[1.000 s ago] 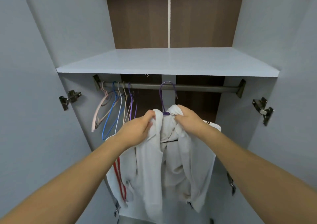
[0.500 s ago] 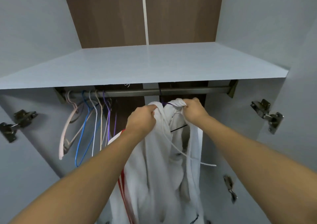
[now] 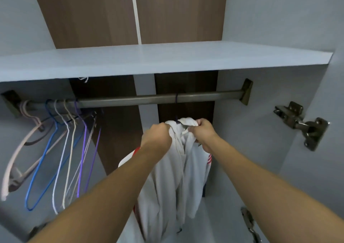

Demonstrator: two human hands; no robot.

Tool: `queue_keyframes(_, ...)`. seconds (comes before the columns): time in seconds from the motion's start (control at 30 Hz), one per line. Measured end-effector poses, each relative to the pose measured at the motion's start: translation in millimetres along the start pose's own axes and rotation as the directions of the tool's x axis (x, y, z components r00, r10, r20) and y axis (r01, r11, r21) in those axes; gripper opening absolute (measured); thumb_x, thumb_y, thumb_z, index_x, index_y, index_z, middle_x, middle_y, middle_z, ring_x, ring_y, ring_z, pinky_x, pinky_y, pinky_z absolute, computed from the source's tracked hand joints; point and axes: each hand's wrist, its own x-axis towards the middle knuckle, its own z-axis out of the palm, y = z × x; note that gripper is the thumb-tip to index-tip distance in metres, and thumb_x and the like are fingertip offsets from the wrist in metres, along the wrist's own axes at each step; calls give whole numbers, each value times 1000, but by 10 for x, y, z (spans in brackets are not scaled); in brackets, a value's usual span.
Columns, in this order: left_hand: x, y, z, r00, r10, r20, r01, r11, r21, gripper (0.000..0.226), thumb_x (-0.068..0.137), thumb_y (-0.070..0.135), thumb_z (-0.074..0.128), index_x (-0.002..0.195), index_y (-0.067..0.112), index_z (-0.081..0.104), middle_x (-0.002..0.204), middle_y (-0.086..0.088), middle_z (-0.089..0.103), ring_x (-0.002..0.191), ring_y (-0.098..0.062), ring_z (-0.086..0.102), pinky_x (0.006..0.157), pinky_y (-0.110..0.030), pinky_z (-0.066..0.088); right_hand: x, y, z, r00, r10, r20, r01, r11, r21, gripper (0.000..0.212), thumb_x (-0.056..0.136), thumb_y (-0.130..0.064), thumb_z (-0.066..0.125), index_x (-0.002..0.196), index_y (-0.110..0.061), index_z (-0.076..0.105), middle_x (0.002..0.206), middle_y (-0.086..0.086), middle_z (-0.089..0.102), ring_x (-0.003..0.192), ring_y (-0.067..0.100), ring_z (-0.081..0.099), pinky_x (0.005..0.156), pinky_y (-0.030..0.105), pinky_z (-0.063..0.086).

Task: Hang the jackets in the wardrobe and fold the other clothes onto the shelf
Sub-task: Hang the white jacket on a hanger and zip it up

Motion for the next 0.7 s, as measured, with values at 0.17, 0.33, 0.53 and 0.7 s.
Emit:
queue_keyframes(0.17, 32, -89, 282, 992, 71, -107, -67, 997, 44, 30, 94, 9, 44, 118, 18, 59, 85, -3, 56, 68, -21, 49, 64, -33, 42, 149, 413, 110, 998, -68, 11, 67, 997, 24, 16, 94, -10, 58, 97, -25, 53, 94, 0, 58, 87, 18, 59, 66, 25, 51)
queue_keyframes(0.33, 58, -218, 466, 947, 199, -252, -160, 973, 168, 29, 100, 19, 41, 128, 20, 52, 99, -5, 63, 80, -28, 61, 67, -38, 50, 276, 705, 199, 986, -165, -17, 161, 974, -161, 30, 90, -10, 62, 108, -22, 42, 92, -2, 49, 80, 14, 52, 59, 22, 45)
queue_keyframes(0.53, -92, -359, 1176, 704, 462, -539, -155, 841, 518, 63, 91, 43, 36, 148, 17, 30, 142, -15, 37, 129, -34, 36, 110, -51, 23, 483, 1109, 230, 977, -139, -164, 92, 961, -261, 16, 85, -10, 58, 100, -6, 54, 91, 9, 56, 84, 30, 60, 70, 36, 55)
queue_keyframes(0.7, -204, -543, 2072, 751, 544, -374, -206, 731, 650, 72, 93, 53, 32, 154, 18, 21, 159, -15, 18, 149, -36, 7, 115, -58, -20, 593, 1554, 277, 932, -314, -179, 269, 933, -240, 17, 87, -9, 47, 100, -11, 58, 89, 6, 59, 76, 25, 56, 59, 25, 42)
